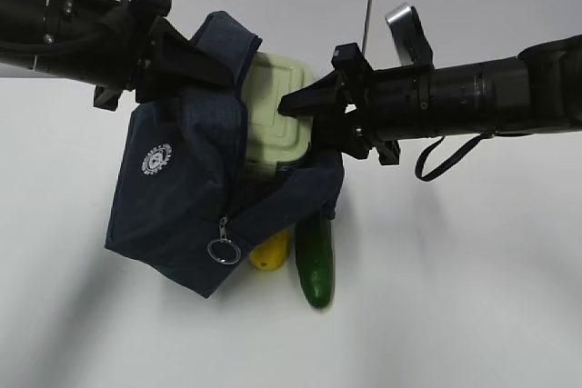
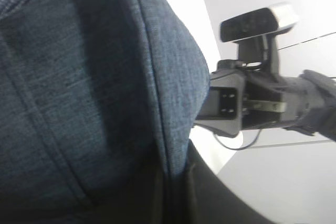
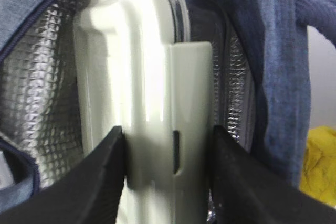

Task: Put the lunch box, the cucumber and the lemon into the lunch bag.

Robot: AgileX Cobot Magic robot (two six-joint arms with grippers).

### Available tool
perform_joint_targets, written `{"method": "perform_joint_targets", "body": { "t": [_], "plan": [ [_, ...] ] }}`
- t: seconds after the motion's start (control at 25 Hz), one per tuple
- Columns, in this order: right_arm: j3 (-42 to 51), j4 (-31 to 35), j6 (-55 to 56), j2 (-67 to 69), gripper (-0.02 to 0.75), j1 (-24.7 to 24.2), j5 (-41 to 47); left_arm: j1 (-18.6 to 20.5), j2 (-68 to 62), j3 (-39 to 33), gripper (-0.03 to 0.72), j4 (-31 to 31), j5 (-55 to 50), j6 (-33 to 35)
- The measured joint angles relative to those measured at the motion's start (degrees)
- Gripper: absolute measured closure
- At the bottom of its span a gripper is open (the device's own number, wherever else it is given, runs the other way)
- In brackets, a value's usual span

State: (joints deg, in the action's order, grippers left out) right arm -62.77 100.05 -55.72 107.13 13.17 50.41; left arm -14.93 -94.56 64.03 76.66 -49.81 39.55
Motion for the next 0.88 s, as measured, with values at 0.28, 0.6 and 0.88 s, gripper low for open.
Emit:
{"method": "perform_joint_targets", "body": {
  "t": [0.28, 0.6, 0.88],
  "plan": [
    [-3.37, 0.13, -0.13, 5.46, 0.388, 2.27, 0.2, -0.11, -3.12, 0.0, 0.686, 3.07, -0.33, 3.3],
    [-4.38, 0.35, -0.13, 8.95, 0.387, 4.06, 1.43, -0.11, -6.17, 0.0, 0.686, 4.89, -0.47, 5.34],
    [-5.35, 0.24, -0.3, 8.95, 0.388, 4.25, 2.0, -0.11, -6.26, 0.0, 0.686, 5.39, -1.83, 5.48]
  ]
}}
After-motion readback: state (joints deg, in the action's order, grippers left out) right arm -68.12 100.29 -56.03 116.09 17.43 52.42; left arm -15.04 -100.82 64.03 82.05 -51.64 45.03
